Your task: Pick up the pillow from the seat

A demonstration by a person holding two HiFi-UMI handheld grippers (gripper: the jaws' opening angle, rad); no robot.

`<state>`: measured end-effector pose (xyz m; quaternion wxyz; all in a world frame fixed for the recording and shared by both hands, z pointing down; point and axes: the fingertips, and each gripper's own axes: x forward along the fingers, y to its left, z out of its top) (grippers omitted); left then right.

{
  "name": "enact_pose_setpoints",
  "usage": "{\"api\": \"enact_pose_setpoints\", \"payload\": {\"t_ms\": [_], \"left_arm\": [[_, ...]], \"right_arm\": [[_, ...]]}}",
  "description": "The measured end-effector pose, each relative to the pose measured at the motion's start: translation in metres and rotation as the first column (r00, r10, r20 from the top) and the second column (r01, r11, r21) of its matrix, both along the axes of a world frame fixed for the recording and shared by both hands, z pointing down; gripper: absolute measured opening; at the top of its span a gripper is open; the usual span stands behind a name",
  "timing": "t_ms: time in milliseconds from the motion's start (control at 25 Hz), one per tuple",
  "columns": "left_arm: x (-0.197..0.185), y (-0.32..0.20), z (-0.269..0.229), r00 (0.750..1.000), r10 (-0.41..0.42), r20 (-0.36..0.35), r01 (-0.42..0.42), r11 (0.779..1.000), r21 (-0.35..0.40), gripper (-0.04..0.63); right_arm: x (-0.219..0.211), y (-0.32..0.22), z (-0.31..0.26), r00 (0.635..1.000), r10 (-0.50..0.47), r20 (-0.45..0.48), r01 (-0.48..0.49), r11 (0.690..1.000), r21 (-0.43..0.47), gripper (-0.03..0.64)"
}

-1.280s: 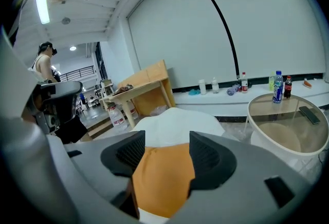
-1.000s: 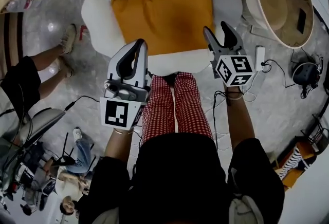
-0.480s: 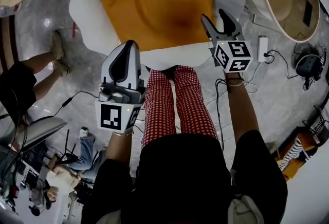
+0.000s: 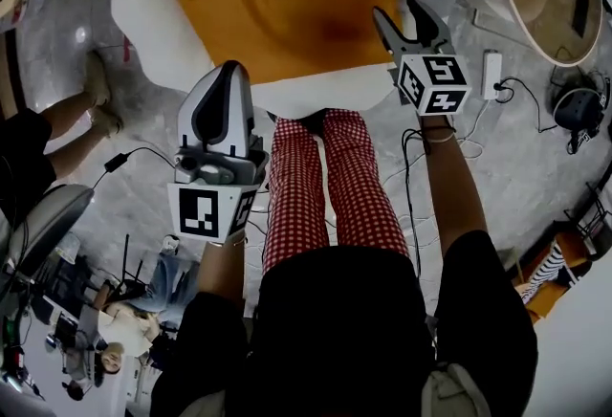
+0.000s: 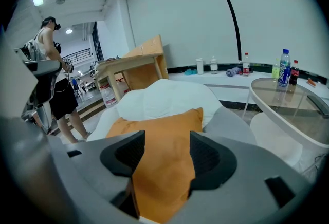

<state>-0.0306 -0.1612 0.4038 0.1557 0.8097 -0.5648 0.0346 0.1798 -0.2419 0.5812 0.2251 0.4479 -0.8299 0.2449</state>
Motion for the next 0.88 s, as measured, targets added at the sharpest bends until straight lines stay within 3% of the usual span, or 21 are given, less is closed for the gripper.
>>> {"api": "enact_pose_setpoints", "payload": {"t_ms": [440, 880], "left_arm": [[0.007, -0.006, 0.022, 0.999, 0.006, -0.044, -0.008, 0.999, -0.051, 0.009], [0.003, -0.020, 0.032, 0.999, -0.017, -0.038, 0.015, 0.998, -0.059, 0.009]], "right_arm": [[0.004, -0.008, 0.025, 1.000, 0.007, 0.020, -0.007, 1.000, -0.011, 0.272], [0.012, -0.015, 0.069, 1.000, 0.006, -0.014, -0.007, 0.996, -0.090, 0.288]]}}
